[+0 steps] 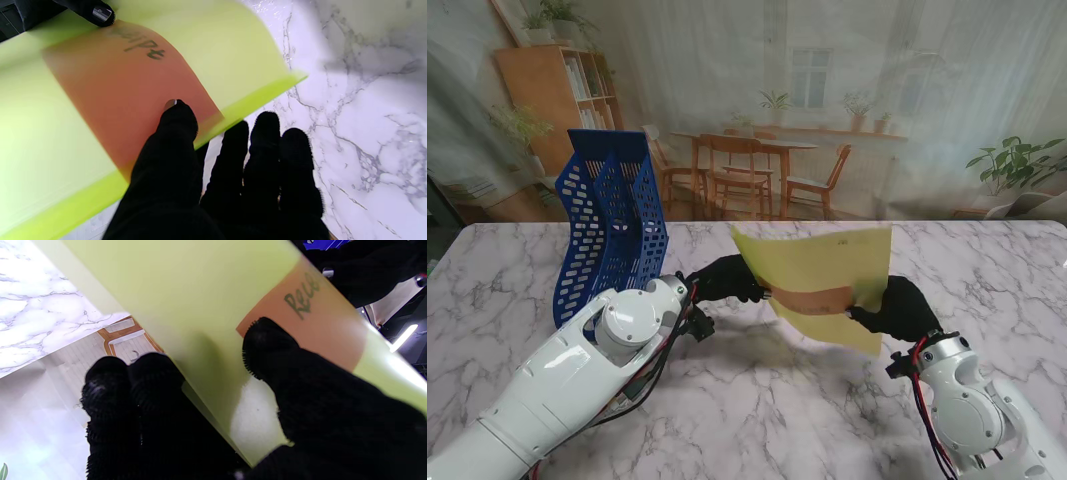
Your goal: Open the sliding file folder, put the receipt in and insert it into the document holder
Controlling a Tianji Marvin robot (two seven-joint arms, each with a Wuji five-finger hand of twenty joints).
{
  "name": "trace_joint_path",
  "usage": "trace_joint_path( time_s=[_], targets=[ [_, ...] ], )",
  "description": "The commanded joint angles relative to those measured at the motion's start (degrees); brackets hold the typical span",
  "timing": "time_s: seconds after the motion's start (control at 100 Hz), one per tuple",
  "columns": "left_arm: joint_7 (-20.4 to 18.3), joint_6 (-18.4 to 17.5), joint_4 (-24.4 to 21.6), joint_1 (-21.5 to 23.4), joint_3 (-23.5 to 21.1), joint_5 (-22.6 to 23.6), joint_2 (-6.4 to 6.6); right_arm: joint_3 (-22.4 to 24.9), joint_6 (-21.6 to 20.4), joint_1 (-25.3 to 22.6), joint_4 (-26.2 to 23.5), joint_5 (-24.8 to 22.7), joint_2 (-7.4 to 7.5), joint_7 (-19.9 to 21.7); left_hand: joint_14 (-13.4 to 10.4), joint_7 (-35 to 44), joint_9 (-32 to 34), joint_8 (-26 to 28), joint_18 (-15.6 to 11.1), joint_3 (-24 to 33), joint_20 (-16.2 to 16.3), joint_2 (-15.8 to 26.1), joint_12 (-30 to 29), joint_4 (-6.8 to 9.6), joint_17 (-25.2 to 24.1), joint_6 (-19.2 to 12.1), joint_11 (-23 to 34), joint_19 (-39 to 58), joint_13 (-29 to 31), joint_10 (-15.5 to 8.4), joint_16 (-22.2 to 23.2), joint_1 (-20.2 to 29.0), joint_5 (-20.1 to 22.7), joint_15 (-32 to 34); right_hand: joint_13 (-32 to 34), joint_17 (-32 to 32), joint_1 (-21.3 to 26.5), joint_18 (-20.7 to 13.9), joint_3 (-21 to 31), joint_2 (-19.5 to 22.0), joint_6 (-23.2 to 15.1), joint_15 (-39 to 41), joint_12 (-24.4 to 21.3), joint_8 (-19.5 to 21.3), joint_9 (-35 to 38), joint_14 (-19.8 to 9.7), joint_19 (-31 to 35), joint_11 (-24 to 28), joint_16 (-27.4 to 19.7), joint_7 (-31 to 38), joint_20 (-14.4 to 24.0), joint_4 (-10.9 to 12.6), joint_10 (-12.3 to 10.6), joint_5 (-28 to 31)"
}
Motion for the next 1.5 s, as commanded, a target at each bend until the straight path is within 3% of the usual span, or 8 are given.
trace_joint_path(
  time_s=[0.0,0.16,0.27,0.64,0.91,1.13,1.25,1.49],
  targets=[
    [-0.9,-0.4,-0.7,-0.2,0.2,-0.5,-0.43,-0.3,0.3,-0.2,0.3,1.0,-0.35,0.4,-0.4,-2.7,-4.2,0.2,-2.7,-2.1,-0.9,1.5,-3.1,1.18,-1.7,-1.4,1.8,-1.7,-2.2,-4.7,-0.8,-2.1,-1.8,-1.8,1.1,0.8,5.1,0.3,5.5,0.8,-5.5,3.1,0.8,2.2,1.6,-1.5,1.7,0.9,1.2,4.1,1.1,2.4,1.1,3.6],
    [-0.9,-1.3,-0.2,-0.3,0.4,-0.5,-0.47,-0.4,0.5,-0.3,0.1,4.3,-0.71,0.4,-0.2,-8.9,-13.8,-1.8,-3.4,-2.5,-1.9,2.3,-5.2,2.12,-5.3,-1.5,-1.2,-5.2,-7.7,-4.4,-1.7,-11.1,-4.3,-4.4,1.2,0.8,5.0,0.4,5.4,1.0,-5.5,2.8,0.8,2.3,1.4,-1.5,1.5,0.9,1.0,4.1,1.1,2.4,1.1,3.4],
    [-0.2,-1.9,0.2,-0.3,0.4,0.1,-0.55,-0.4,0.3,-0.4,0.2,6.2,-1.10,-0.4,0.0,-11.5,-21.1,-2.4,-4.0,-1.3,-2.8,1.7,-6.0,5.94,-8.7,-1.0,-2.8,-8.0,-12.8,-2.9,-2.1,-15.0,-7.0,-6.2,1.2,0.7,5.0,0.3,5.2,1.2,-5.6,2.6,0.8,2.5,1.2,-1.7,1.5,1.0,0.9,4.2,1.1,2.4,1.0,3.2],
    [-2.3,-3.6,2.0,-1.5,0.9,-1.9,-0.52,0.4,-0.5,-0.9,-1.1,11.3,-1.39,0.8,-2.9,-29.6,-39.1,-12.9,-7.3,-1.3,-7.1,-6.6,-13.7,1.49,-14.8,-5.1,-13.9,-18.0,-26.7,-6.5,-9.4,-26.1,-25.8,-14.1,1.2,0.7,5.2,0.2,5.2,1.4,-5.6,2.4,0.7,2.7,1.0,-1.7,1.4,1.3,0.7,4.2,1.2,2.5,1.1,3.0],
    [-3.6,-1.8,4.0,-2.5,1.6,-5.8,-1.23,1.0,-1.1,-1.1,-1.7,12.6,-1.35,1.6,-1.6,-31.0,-41.5,-11.8,-6.5,-1.4,-8.4,-11.4,-16.7,-0.09,-15.2,0.7,-17.5,-20.9,-30.7,-3.0,-11.8,-28.6,-28.7,-14.4,1.2,0.6,5.2,0.3,5.2,1.4,-5.5,2.3,0.6,2.8,0.9,-1.6,1.2,1.3,0.7,4.2,1.1,2.5,1.2,3.0],
    [-3.6,-0.8,2.5,-2.0,2.7,-10.3,-2.14,0.4,-0.5,-0.5,-1.7,13.5,-1.41,1.8,-5.4,-23.7,-22.5,-6.7,-7.8,4.3,-5.1,-4.7,-8.0,2.01,-8.2,-1.4,-4.3,-13.7,-19.5,-8.9,-11.5,-21.6,-17.2,-11.2,1.2,0.6,5.2,0.4,5.2,1.5,-5.5,2.2,0.6,2.9,0.8,-1.6,1.2,1.5,0.6,4.1,1.1,2.4,1.3,2.9],
    [-1.0,0.2,0.7,-0.7,2.6,-12.4,-3.02,0.2,-0.3,-0.2,-1.5,13.7,-1.55,1.3,-6.6,-11.7,-6.4,-0.5,-7.7,6.3,-2.4,2.6,-5.6,1.81,-1.4,-3.6,-0.2,-6.0,-8.1,-9.4,-9.8,-12.7,-3.7,-7.3,1.2,0.4,5.2,0.4,5.1,1.7,-5.5,2.0,0.6,2.9,0.6,-1.6,1.0,1.5,0.5,4.1,1.1,2.4,1.2,2.7],
    [2.8,2.0,-2.3,1.2,1.9,-13.4,-3.80,0.1,-0.2,0.0,-0.9,14.9,-1.81,0.7,-2.7,7.3,13.3,-5.1,-4.1,5.4,-1.2,4.1,-1.1,2.57,11.6,-2.7,0.8,5.3,7.9,-7.2,-7.2,-0.4,9.2,1.4,1.0,-0.7,5.1,0.6,4.2,2.8,-6.0,-2.3,-0.1,3.3,-0.7,-0.8,-0.8,0.7,-1.2,3.9,0.5,2.4,0.1,1.7]
  ],
)
